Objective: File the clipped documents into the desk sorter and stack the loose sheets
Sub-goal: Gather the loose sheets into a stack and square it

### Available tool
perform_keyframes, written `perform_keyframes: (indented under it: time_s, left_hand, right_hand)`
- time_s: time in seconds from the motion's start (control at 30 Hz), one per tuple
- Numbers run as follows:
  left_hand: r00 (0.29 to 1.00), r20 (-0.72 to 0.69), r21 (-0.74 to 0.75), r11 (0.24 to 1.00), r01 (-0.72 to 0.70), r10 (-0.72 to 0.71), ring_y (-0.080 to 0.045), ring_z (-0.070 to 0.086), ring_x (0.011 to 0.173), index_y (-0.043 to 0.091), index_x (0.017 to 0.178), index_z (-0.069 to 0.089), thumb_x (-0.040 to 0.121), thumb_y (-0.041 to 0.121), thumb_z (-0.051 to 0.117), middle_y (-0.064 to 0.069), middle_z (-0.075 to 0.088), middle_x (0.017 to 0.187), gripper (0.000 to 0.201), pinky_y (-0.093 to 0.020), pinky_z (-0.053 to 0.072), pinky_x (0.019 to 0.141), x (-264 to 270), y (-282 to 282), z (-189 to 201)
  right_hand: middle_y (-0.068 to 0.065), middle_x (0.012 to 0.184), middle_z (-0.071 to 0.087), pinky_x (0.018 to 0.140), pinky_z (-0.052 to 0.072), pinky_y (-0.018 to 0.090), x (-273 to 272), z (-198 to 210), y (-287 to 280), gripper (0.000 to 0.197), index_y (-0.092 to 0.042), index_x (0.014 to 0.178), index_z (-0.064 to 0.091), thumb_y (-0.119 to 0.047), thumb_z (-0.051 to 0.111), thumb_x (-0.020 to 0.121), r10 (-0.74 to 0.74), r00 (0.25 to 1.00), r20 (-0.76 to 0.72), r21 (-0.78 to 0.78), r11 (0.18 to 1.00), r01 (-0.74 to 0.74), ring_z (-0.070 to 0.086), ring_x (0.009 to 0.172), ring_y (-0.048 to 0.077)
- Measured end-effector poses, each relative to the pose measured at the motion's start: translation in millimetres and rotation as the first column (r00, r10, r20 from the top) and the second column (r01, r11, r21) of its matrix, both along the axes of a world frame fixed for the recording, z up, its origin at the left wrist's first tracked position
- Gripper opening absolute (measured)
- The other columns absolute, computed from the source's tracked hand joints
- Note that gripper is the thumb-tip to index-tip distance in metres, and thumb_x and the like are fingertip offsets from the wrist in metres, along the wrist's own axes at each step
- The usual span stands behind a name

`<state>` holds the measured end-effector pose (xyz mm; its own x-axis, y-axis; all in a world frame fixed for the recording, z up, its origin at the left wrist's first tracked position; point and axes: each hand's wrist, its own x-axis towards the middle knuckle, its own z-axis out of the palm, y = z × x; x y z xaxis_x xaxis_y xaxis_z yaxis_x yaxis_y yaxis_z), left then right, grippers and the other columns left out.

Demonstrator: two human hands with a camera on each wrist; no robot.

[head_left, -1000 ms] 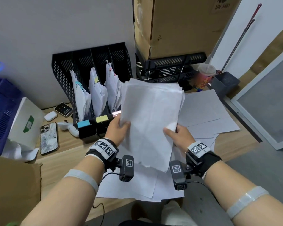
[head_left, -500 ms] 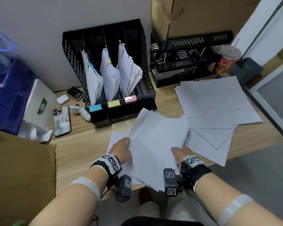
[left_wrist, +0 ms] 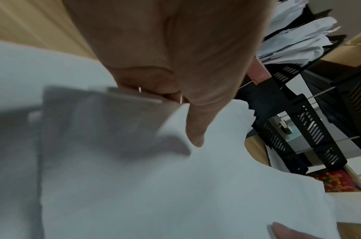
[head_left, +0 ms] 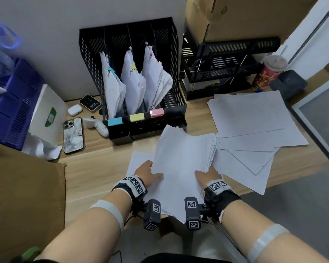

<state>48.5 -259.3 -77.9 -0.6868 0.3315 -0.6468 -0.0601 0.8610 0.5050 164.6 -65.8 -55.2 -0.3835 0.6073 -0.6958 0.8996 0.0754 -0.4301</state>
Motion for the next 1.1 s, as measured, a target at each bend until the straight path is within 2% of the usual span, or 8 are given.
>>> perform_keyframes:
  time_s: [0.2, 0.4, 0.5, 0.57, 0.67, 0.8, 0.9, 1.1]
  left_hand:
    - [0.999, 0.041, 0.221, 0.975, -0.019, 0.010, -0.025, 0.062, 0.112, 0.017, 0.127, 0.057, 0.089, 0.017, 0.064, -0.003, 0.066, 0.124, 0.039, -0.029, 0.046, 0.091, 9, 10, 6]
    - [0.881, 0.430, 0.474, 0.781, -0.408, 0.199, -0.033, 0.071, 0.104, 0.023, 0.123, 0.060, 0.091, 0.009, 0.064, -0.008, 0.074, 0.115, 0.035, -0.054, 0.055, 0.093, 16, -9, 16]
    - [0.847, 0.513, 0.522, 0.731, -0.440, 0.143, -0.034, 0.071, 0.104, 0.019, 0.122, 0.061, 0.094, 0.006, 0.062, -0.010, 0.074, 0.114, 0.031, -0.048, 0.057, 0.090, 21, -6, 29]
    - [0.869, 0.467, 0.508, 0.756, -0.414, 0.163, -0.028, 0.072, 0.103, 0.021, 0.118, 0.064, 0.093, 0.018, 0.066, -0.006, 0.075, 0.110, 0.025, -0.039, 0.058, 0.085, 22, -4, 31]
    - [0.967, 0.115, 0.276, 0.928, -0.250, 0.227, -0.027, 0.066, 0.104, 0.022, 0.116, 0.065, 0.094, 0.035, 0.062, -0.006, 0.070, 0.115, 0.026, -0.035, 0.053, 0.082, 10, -11, 11]
    - [0.983, -0.180, -0.174, 0.985, -0.012, -0.020, -0.025, 0.044, 0.135, 0.035, 0.133, 0.054, 0.090, 0.034, 0.054, -0.001, 0.049, 0.145, 0.043, -0.036, 0.035, 0.113, 8, -25, -13]
    - [0.987, -0.157, -0.070, 0.997, -0.037, 0.025, -0.021, 0.034, 0.144, 0.030, 0.142, 0.048, 0.091, 0.021, 0.051, 0.002, 0.040, 0.155, 0.052, -0.034, 0.026, 0.120, 14, -19, -16]
    - [0.975, -0.108, 0.064, 0.980, -0.191, 0.197, -0.026, 0.046, 0.136, 0.023, 0.144, 0.046, 0.096, 0.017, 0.051, -0.004, 0.043, 0.153, 0.049, -0.031, 0.040, 0.106, 25, 6, -4]
  right_hand:
    - [-0.006, 0.084, 0.058, 0.081, 0.043, 0.028, 14, 6, 13, 0.018, -0.022, 0.103, 0.049, -0.015, 0.057, 0.089, -0.071, 0.978, -0.199, -0.161, 0.986, 0.039, 0.056, 0.087, 0.023]
    - [0.005, 0.119, 0.067, 0.098, 0.051, 0.047, 25, -5, 37, 0.088, -0.021, 0.134, 0.045, -0.033, 0.086, 0.056, -0.362, 0.862, -0.354, -0.410, 0.889, 0.205, 0.066, 0.107, 0.027]
    - [0.015, 0.120, 0.068, 0.099, 0.049, 0.056, 21, 12, 47, 0.064, -0.011, 0.131, 0.052, -0.010, 0.080, 0.073, -0.340, 0.860, -0.380, -0.456, 0.878, 0.145, 0.065, 0.109, 0.037]
    - [0.016, 0.112, 0.072, 0.097, 0.051, 0.055, 14, 20, 63, 0.043, -0.011, 0.115, 0.065, -0.015, 0.077, 0.074, -0.208, 0.906, -0.369, -0.332, 0.940, 0.081, 0.068, 0.103, 0.035]
    - [0.006, 0.105, 0.075, 0.096, 0.053, 0.052, 5, 14, 105, 0.047, -0.019, 0.093, 0.069, -0.040, 0.076, 0.051, -0.100, 0.926, -0.363, -0.154, 0.987, 0.047, 0.070, 0.098, 0.031]
    - [0.007, 0.109, 0.073, 0.100, 0.049, 0.054, -2, 41, 131, 0.039, -0.020, 0.099, 0.070, -0.030, 0.079, 0.062, -0.194, 0.873, -0.447, -0.154, 0.978, 0.139, 0.068, 0.103, 0.032]
    - [0.013, 0.114, 0.070, 0.102, 0.047, 0.052, -6, 67, 130, 0.033, -0.008, 0.118, 0.063, -0.008, 0.069, 0.086, -0.258, 0.826, -0.502, -0.260, 0.955, 0.141, 0.066, 0.105, 0.033]
    - [0.015, 0.105, 0.074, 0.098, 0.050, 0.053, -13, 63, 137, 0.035, -0.007, 0.114, 0.066, -0.015, 0.074, 0.081, -0.095, 0.909, -0.406, -0.327, 0.944, -0.048, 0.069, 0.100, 0.034]
